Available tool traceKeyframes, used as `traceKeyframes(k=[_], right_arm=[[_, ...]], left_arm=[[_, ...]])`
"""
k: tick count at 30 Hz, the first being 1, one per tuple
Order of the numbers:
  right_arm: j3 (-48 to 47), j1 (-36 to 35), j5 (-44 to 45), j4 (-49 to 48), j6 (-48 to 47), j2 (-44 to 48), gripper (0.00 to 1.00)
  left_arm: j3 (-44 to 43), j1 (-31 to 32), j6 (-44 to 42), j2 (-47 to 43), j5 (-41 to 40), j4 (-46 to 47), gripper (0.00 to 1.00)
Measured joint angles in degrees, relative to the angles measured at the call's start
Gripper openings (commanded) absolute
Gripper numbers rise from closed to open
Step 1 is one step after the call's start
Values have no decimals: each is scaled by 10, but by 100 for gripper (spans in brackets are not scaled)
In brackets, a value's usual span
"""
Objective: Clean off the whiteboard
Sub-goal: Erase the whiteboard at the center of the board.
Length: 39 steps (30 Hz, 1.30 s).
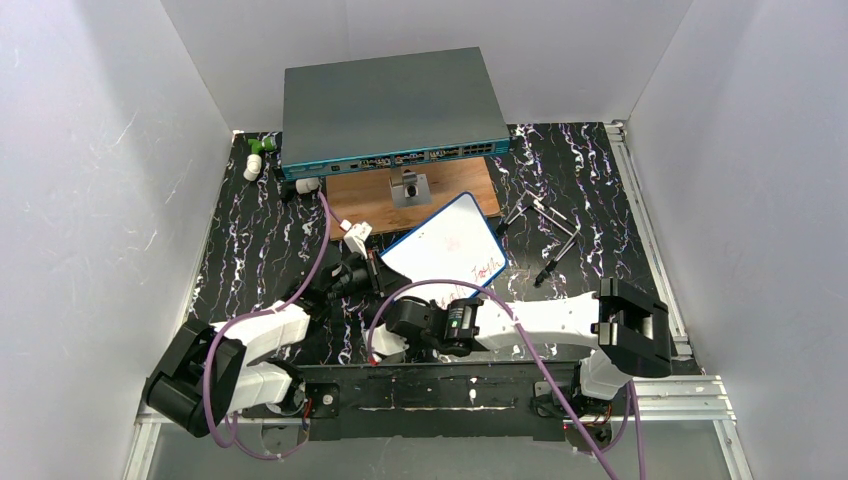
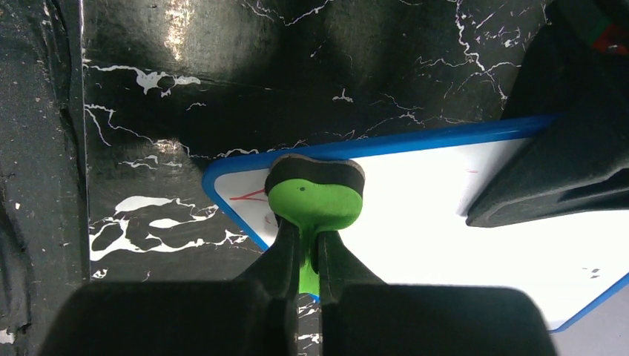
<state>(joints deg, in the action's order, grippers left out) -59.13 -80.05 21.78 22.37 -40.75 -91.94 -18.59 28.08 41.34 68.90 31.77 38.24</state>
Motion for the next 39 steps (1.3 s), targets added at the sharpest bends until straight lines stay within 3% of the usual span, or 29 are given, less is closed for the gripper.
traceKeyframes(k=[25, 39], right_arm=[[30, -9, 5, 41, 3, -20, 1], [43, 128, 34, 45, 5, 7, 1]], left_arm=[[10, -3, -4, 2, 3, 21, 0], [10, -13, 20, -2, -14, 19, 0]])
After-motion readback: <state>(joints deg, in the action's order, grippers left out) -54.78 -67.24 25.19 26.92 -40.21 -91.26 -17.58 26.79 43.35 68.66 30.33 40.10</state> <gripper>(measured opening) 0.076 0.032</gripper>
